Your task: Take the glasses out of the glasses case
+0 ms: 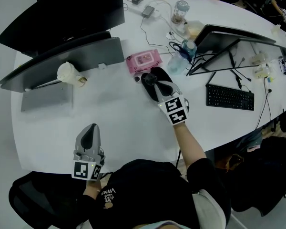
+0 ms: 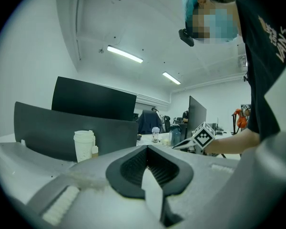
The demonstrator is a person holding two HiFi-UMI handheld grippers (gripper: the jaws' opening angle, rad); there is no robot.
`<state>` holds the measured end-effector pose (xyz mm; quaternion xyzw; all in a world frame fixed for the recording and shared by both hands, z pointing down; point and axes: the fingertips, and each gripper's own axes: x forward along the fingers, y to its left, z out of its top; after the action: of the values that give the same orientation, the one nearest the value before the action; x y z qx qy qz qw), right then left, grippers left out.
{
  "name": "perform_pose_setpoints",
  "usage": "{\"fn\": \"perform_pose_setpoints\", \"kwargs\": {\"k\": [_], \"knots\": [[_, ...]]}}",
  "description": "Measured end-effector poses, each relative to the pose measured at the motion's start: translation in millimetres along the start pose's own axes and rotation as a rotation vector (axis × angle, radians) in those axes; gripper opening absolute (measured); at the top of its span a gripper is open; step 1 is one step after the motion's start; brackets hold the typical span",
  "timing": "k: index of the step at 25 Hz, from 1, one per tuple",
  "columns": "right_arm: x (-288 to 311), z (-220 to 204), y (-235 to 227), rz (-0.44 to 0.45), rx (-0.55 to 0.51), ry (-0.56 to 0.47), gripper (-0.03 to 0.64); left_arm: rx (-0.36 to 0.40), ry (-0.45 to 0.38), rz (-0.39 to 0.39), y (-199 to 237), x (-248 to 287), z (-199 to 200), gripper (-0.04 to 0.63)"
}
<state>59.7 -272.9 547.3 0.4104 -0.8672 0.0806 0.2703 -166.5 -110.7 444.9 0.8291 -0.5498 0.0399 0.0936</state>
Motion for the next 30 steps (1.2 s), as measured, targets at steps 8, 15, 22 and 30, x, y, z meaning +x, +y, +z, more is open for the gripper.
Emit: {"fn": "perform_pose_setpoints", "kwargs": {"k": [8, 15, 22, 30], "knots": [[-34, 17, 6, -0.027, -0.007, -0.053, 0.005, 0.010, -0.035, -0.021, -10, -11, 9, 0.002], [-66, 27, 18, -0.052, -0.005, -0.095, 0.005, 0.021, -0.061, -0.049, -18, -23, 15, 0.002], [-97, 34, 31, -0.082, -0.001, -0.135, 0.005, 0.031, -0.083, -0.093, -27, -31, 20, 0.002], [-135, 42, 53, -0.120, 0.004, -0.173, 0.005, 0.039, -0.101, -0.135, -30, -47, 23, 0.002]]}}
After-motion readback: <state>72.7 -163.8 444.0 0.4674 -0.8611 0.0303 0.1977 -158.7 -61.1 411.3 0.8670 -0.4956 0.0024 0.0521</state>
